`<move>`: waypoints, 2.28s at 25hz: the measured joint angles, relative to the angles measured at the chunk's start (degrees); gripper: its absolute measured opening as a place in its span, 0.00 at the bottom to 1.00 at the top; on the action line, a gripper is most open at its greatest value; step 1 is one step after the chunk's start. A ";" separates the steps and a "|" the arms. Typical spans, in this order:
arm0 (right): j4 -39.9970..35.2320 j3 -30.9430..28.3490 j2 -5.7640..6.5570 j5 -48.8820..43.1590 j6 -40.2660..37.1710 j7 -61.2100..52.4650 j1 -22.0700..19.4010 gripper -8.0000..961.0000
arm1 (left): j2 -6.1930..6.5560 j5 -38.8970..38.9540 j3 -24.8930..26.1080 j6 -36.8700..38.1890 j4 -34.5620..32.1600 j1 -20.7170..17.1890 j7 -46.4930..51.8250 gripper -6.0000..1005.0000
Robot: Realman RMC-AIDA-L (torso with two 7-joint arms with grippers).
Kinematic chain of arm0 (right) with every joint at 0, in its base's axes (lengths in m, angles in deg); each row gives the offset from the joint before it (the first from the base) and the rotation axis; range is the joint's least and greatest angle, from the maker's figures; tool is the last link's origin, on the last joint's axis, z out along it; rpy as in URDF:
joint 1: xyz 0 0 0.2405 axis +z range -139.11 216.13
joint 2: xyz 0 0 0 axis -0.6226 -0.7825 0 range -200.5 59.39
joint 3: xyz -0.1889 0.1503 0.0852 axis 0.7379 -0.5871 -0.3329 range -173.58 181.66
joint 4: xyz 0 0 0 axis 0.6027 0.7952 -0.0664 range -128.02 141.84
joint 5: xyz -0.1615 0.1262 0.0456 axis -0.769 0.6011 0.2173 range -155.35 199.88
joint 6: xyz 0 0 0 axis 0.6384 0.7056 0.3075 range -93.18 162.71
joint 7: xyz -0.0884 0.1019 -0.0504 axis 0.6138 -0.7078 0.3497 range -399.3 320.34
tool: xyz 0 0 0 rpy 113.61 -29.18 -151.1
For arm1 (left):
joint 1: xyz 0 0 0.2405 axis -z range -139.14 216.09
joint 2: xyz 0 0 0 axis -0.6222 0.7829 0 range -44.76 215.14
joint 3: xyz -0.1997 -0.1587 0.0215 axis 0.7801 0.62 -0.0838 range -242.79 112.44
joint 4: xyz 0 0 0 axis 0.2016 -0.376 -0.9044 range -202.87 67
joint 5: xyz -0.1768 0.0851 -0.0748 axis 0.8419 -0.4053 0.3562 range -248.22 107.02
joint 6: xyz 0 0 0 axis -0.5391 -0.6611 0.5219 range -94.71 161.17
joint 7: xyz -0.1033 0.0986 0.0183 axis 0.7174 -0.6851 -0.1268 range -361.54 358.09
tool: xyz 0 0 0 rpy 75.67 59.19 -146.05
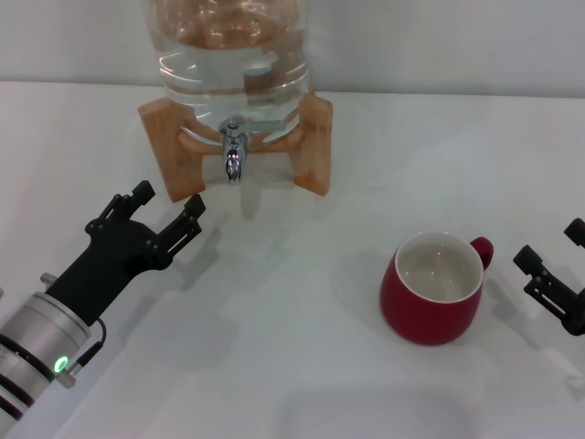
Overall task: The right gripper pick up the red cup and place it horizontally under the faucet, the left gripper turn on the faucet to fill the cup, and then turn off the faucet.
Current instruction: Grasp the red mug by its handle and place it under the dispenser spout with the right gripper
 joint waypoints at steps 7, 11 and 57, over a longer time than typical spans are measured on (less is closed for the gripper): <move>-0.07 0.64 0.00 -0.46 -0.27 0.44 -1.03 0.91 | -0.05 -0.11 -0.50 -0.66 0.00 0.20 -0.03 0.86; -0.07 0.97 0.00 -0.78 -0.82 1.11 -0.89 0.91 | -0.03 -0.14 -0.73 -0.69 0.01 0.42 -0.11 0.86; -2.76 -1.20 -0.12 -0.78 -17.04 3.08 6.50 0.91 | -0.27 -0.02 -0.22 -0.18 0.45 1.50 0.13 0.86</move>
